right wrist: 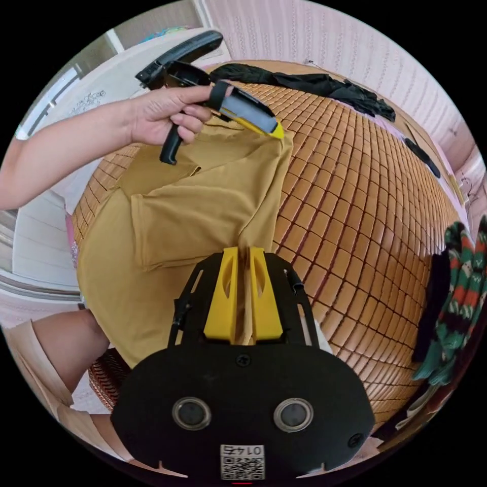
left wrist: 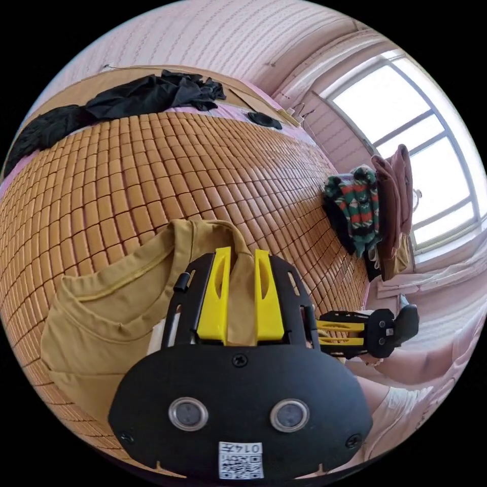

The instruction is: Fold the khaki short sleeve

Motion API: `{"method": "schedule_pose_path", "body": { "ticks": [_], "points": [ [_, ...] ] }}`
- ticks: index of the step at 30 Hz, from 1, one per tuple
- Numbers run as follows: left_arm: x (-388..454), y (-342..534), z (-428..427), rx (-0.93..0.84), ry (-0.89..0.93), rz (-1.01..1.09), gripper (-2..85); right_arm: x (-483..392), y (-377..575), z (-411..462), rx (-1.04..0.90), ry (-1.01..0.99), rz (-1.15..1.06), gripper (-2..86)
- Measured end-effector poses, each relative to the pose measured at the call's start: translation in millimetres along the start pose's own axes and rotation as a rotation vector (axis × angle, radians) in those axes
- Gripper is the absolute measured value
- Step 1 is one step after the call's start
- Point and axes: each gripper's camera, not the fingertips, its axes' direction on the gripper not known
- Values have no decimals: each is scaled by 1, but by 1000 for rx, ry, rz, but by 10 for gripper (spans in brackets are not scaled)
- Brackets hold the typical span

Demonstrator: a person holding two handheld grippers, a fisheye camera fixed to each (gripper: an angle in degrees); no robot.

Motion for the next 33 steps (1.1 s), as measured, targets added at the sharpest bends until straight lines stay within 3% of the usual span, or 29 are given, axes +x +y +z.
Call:
{"method": "schedule_pose_path", "body": {
  "ticks": [7,13,17,23,28,33],
  "points": [
    [10,-40,-7,26,53,7,20,54,26,-26,168,-77,254,20],
    [6,-71,2,-72,60,-84,62,78,26,-10,129,-82,334,19],
    [15,-76,-25,-81,3,-31,73,89,23,-9,120,-97,364,21],
    [14,-88,-97,84,40,-24,78,97,21,-10,101,-94,360,31],
    [8,-34,-194,264,-29,20,74,110,11,-32,151,-27,319,44],
    [-32,47,-252,238,-267,-76,70,138,-54,-30,241,-41,168,78]
  ]
}}
